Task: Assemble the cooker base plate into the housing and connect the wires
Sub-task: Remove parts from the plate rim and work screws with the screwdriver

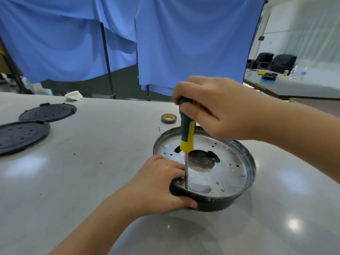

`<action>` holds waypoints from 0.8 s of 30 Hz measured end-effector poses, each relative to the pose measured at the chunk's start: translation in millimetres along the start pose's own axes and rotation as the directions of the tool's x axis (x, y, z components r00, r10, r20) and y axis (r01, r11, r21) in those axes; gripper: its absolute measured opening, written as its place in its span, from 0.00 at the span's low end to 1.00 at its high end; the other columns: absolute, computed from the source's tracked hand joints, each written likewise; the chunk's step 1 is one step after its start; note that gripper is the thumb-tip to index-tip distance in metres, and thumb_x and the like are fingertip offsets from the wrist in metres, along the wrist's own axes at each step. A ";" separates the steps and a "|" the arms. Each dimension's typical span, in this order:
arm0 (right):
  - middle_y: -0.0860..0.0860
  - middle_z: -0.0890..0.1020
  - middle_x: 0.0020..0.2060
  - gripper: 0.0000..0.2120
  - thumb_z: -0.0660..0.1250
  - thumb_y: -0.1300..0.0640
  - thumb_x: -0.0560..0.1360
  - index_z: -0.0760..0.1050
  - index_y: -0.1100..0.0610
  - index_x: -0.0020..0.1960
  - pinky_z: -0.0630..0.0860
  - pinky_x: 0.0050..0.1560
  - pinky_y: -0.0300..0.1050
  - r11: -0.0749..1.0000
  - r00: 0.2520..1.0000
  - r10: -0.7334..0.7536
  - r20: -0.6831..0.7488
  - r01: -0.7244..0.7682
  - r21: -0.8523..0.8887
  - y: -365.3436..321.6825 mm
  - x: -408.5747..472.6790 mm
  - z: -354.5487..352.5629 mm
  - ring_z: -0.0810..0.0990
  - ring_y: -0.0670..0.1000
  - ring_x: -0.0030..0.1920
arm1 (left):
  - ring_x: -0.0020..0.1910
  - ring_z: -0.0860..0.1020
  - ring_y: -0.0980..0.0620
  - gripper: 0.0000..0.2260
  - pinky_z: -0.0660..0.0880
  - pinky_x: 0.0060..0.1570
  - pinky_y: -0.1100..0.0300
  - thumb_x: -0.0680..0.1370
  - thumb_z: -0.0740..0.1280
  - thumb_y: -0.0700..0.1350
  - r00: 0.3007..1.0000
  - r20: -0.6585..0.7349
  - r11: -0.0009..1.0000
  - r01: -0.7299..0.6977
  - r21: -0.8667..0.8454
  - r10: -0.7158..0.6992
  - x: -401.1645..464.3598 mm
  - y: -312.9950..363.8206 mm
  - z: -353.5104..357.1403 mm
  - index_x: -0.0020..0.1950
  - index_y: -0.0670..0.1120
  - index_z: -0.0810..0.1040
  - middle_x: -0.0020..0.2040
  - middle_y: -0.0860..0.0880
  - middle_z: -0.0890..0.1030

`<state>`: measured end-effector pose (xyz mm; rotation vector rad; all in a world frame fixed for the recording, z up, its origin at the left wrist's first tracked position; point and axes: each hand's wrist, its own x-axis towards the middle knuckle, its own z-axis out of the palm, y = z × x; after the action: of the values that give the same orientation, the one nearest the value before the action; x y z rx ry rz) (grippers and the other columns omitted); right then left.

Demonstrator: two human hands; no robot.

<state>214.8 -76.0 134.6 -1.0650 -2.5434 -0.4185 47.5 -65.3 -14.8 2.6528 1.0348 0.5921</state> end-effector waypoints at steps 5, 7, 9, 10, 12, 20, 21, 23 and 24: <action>0.49 0.75 0.35 0.18 0.47 0.42 0.79 0.70 0.52 0.53 0.61 0.31 0.44 0.969 0.997 -0.038 0.061 0.051 -0.240 -3.8 7.9 -6.9 0.72 0.54 0.32 | 0.56 0.75 0.60 0.31 0.61 0.60 0.66 0.64 0.62 0.73 1.000 0.026 1.000 0.013 0.006 -0.014 0.0 1.5 -1.1 0.58 0.56 0.81 0.58 0.59 0.81; 0.49 0.72 0.28 0.19 0.47 0.39 0.77 0.69 0.51 0.48 0.58 0.29 0.42 0.959 0.997 -0.002 0.078 0.024 -0.283 -5.9 6.7 -11.0 0.70 0.52 0.28 | 0.56 0.75 0.60 0.31 0.63 0.59 0.63 0.64 0.62 0.74 0.999 0.031 1.000 0.023 0.000 -0.023 -0.1 1.7 -1.1 0.59 0.57 0.81 0.58 0.60 0.81; 0.48 0.67 0.23 0.20 0.48 0.37 0.76 0.67 0.52 0.43 0.56 0.27 0.41 0.947 0.996 0.042 0.079 -0.015 -0.322 -7.9 7.0 -15.1 0.66 0.49 0.24 | 0.56 0.75 0.60 0.32 0.62 0.58 0.61 0.64 0.60 0.75 0.998 0.051 0.999 0.027 0.031 -0.029 0.6 1.1 -0.5 0.57 0.56 0.81 0.56 0.58 0.81; 0.48 0.65 0.22 0.21 0.49 0.36 0.76 0.66 0.53 0.40 0.56 0.27 0.41 0.939 0.995 0.068 0.075 -0.038 -0.343 -9.1 8.0 -16.7 0.64 0.49 0.23 | 0.55 0.76 0.60 0.33 0.63 0.58 0.60 0.64 0.59 0.75 0.998 0.063 0.999 0.027 0.046 -0.030 1.0 0.7 -0.1 0.57 0.56 0.81 0.55 0.57 0.81; 0.49 0.65 0.23 0.24 0.51 0.35 0.76 0.64 0.54 0.35 0.56 0.27 0.42 0.913 0.989 0.135 0.066 -0.099 -0.396 -11.7 11.0 -17.6 0.63 0.49 0.24 | 0.54 0.76 0.59 0.32 0.65 0.57 0.58 0.64 0.58 0.76 0.997 0.074 0.998 0.026 0.061 -0.031 1.3 -0.3 0.6 0.53 0.55 0.81 0.51 0.57 0.80; 0.51 0.66 0.26 0.23 0.51 0.42 0.80 0.64 0.57 0.34 0.54 0.27 0.41 0.835 0.948 0.306 0.084 -0.224 -0.503 -16.1 11.2 -13.4 0.64 0.52 0.26 | 0.41 0.71 0.62 0.22 0.64 0.50 0.62 0.66 0.65 0.72 0.999 0.034 0.998 -0.001 0.061 -0.001 2.0 0.1 -0.2 0.45 0.56 0.79 0.40 0.63 0.73; 0.51 0.68 0.29 0.19 0.52 0.47 0.81 0.66 0.57 0.37 0.58 0.27 0.43 0.873 0.925 0.351 0.144 -0.268 -0.408 -12.8 11.4 -14.3 0.67 0.54 0.28 | 0.41 0.70 0.64 0.21 0.63 0.49 0.63 0.66 0.66 0.72 1.000 0.030 0.999 -0.002 0.054 0.000 1.7 0.2 -0.2 0.45 0.56 0.79 0.39 0.64 0.73; 0.50 0.75 0.34 0.10 0.52 0.55 0.81 0.71 0.55 0.47 0.67 0.32 0.45 0.894 0.852 0.447 0.273 -0.427 -0.134 -4.1 12.9 -20.3 0.76 0.55 0.33 | 0.44 0.70 0.65 0.22 0.61 0.50 0.64 0.67 0.67 0.71 1.000 0.026 0.999 -0.002 0.042 0.001 1.0 -0.2 -0.2 0.47 0.55 0.80 0.42 0.64 0.75; 0.49 0.78 0.36 0.09 0.53 0.56 0.81 0.72 0.52 0.50 0.70 0.35 0.44 0.876 0.818 0.465 0.339 -0.481 -0.040 -1.2 12.6 -24.0 0.80 0.52 0.33 | 0.47 0.70 0.64 0.23 0.61 0.51 0.64 0.67 0.67 0.71 1.000 0.028 0.999 -0.002 0.044 0.001 0.5 -0.4 0.1 0.49 0.55 0.81 0.47 0.62 0.78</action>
<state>210.6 -78.4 161.3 -1.8248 -2.4122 -0.0348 47.7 -64.6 -14.9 2.6918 1.0504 0.5373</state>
